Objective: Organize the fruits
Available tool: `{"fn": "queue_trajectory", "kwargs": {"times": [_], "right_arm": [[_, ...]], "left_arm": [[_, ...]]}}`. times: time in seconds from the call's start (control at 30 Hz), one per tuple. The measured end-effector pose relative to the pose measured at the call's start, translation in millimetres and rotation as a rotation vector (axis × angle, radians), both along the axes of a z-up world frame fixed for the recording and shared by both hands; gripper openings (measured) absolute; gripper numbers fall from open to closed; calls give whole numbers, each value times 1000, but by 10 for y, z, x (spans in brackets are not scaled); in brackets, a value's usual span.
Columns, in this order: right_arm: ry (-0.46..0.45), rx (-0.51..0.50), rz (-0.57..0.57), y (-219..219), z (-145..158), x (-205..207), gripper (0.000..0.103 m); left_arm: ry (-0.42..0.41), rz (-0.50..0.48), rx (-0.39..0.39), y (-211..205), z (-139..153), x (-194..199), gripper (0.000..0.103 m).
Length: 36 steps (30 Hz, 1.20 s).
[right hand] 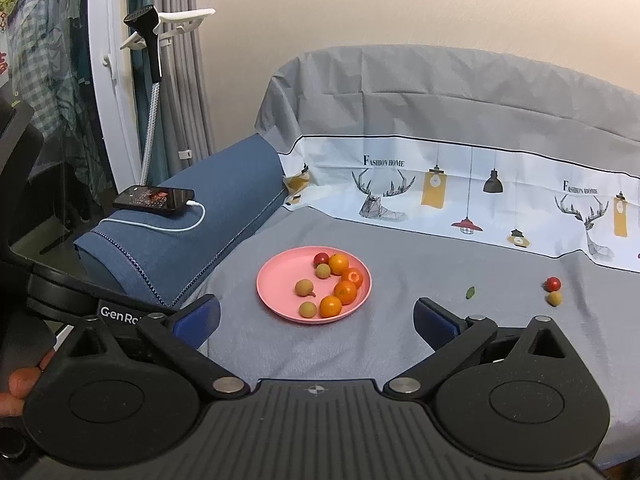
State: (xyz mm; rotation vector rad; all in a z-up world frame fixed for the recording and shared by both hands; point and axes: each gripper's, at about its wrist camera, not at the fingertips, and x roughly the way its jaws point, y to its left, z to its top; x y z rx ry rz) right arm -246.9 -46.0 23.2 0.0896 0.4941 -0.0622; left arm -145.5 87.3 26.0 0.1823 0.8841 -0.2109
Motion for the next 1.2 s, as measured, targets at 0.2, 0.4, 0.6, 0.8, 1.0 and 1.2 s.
{"fn": "queue_trajectory", "kwargs": {"times": [0.2,0.4,0.6,0.8,1.0,1.2], "right_arm": [[-1,9,-4,-7,-7,-12,102],[3,13,-5,-18,-14,-13,102],[13,16,-6,-17,-22,12,102],[23,16,-7,5,-37,47,102],[35,22,-3,-5,-62,89,102],[50,35,-1,-54,-104,133,102]], "left_arm": [[-1,-5,7,-8,-6,4,103],[4,-8,12,-15,-15,4,103],[11,-9,14,-13,-35,16,103],[20,-9,17,-3,-59,47,103],[29,-8,24,-1,-89,79,103],[40,-11,41,-43,-126,125,103]]}}
